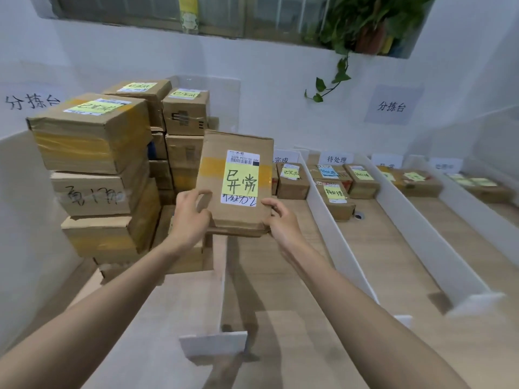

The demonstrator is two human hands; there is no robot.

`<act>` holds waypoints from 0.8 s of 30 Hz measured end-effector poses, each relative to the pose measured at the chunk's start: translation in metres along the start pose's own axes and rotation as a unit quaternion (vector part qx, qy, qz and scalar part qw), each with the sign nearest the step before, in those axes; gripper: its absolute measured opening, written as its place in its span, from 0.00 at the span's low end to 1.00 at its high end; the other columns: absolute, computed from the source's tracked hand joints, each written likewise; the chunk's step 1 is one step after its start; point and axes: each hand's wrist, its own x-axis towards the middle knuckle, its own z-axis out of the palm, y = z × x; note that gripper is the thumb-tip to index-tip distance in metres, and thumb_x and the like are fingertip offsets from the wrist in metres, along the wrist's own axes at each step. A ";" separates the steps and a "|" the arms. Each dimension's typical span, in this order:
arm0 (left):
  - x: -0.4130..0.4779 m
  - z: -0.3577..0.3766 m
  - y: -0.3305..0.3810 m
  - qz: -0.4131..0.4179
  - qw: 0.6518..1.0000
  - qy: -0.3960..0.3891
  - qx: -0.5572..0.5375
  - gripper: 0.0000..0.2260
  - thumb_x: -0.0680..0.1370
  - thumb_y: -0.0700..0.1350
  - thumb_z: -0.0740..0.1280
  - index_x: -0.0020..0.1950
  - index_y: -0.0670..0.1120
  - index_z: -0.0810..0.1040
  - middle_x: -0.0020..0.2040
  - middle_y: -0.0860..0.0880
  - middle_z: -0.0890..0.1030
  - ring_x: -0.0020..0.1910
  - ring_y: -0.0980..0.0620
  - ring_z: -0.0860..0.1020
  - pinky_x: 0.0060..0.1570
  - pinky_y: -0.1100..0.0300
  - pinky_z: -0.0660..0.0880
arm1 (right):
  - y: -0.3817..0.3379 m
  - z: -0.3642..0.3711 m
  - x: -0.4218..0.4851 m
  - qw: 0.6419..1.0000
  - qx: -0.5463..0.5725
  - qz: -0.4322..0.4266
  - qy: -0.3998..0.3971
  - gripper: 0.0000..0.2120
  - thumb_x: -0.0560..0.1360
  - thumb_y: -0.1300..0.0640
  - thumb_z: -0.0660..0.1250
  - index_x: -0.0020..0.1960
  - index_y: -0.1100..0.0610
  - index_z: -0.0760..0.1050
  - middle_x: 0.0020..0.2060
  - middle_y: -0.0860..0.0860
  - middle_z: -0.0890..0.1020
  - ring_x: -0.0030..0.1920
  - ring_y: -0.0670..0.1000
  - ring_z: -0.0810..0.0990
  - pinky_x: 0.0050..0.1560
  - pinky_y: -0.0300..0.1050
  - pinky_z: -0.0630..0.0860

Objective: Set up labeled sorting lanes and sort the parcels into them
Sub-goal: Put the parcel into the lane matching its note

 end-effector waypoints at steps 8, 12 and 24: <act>-0.059 0.080 0.100 0.110 0.994 -0.016 -0.022 0.21 0.75 0.32 0.61 0.65 0.47 0.73 0.65 0.46 0.67 0.62 0.53 0.67 0.57 0.72 0.60 | -0.038 -0.137 -0.066 0.993 0.041 -0.069 0.086 0.24 0.72 0.76 0.57 0.52 0.50 0.76 0.55 0.47 0.80 0.54 0.45 0.78 0.37 0.32 0.73; -0.101 0.128 0.142 0.139 0.986 -0.067 -0.067 0.22 0.72 0.31 0.60 0.63 0.50 0.74 0.64 0.47 0.66 0.58 0.52 0.69 0.60 0.60 0.69 | -0.037 -0.208 -0.107 0.985 0.044 -0.080 0.146 0.25 0.71 0.75 0.56 0.50 0.47 0.76 0.58 0.49 0.80 0.57 0.49 0.78 0.38 0.34 0.72; -0.225 0.260 0.232 0.214 0.960 -0.160 -0.088 0.22 0.74 0.30 0.60 0.65 0.46 0.74 0.64 0.44 0.67 0.57 0.54 0.67 0.46 0.80 0.60 | -0.026 -0.379 -0.232 0.952 0.046 -0.106 0.284 0.26 0.69 0.77 0.54 0.51 0.51 0.77 0.52 0.45 0.80 0.59 0.48 0.77 0.40 0.35 0.73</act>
